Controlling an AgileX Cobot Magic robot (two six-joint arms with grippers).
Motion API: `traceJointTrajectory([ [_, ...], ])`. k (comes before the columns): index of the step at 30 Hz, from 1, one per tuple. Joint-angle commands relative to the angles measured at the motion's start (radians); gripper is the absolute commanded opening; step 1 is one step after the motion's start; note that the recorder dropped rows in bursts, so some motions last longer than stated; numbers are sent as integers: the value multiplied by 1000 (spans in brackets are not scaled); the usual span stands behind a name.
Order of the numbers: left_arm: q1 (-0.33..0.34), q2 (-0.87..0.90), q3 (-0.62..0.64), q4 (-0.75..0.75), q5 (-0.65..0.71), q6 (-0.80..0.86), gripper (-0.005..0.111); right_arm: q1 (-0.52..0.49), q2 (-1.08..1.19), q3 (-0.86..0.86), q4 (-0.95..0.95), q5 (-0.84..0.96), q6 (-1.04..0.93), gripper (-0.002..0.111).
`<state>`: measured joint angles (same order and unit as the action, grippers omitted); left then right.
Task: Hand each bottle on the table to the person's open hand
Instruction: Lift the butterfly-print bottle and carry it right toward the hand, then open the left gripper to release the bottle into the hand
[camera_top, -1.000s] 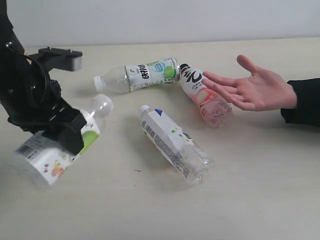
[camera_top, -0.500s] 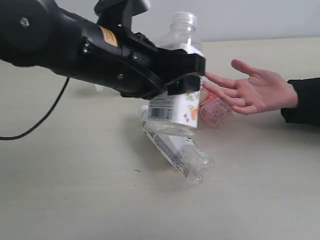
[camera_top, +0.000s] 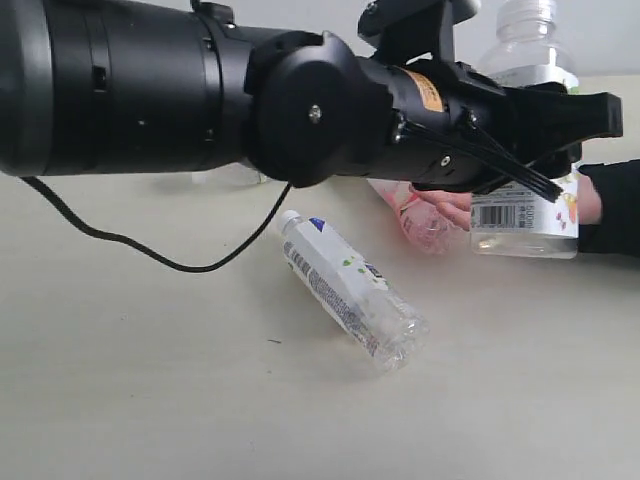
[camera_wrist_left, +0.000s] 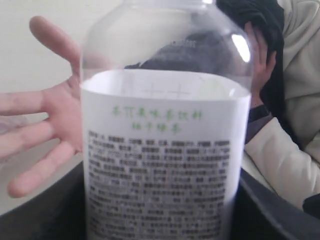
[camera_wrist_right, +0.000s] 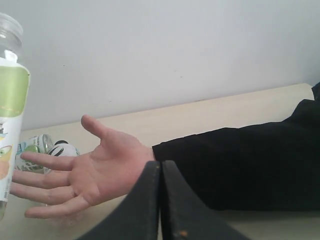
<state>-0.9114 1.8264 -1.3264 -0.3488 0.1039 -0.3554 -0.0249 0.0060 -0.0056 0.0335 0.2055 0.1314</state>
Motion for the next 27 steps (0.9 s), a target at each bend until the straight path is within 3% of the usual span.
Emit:
traceJointTrajectory([
  [1,-7,23,-28,-15,-58,-48,0,1,-6,6,1,-2,1,1],
  [4,-7,61,-28,-62,-84,-55,0,1,-6,6,1,-2,1,1],
  [10,-17,138,-28,-96,-163,-225,0,1,-6,6,1,-2,1,1],
  [17,-53,188,-28,-206,-312,-223,0,1,-6,6,1,-2,1,1],
  [27,-54,242,-28,-233,-360,-225,0,1,-6,6,1,-2,1,1],
])
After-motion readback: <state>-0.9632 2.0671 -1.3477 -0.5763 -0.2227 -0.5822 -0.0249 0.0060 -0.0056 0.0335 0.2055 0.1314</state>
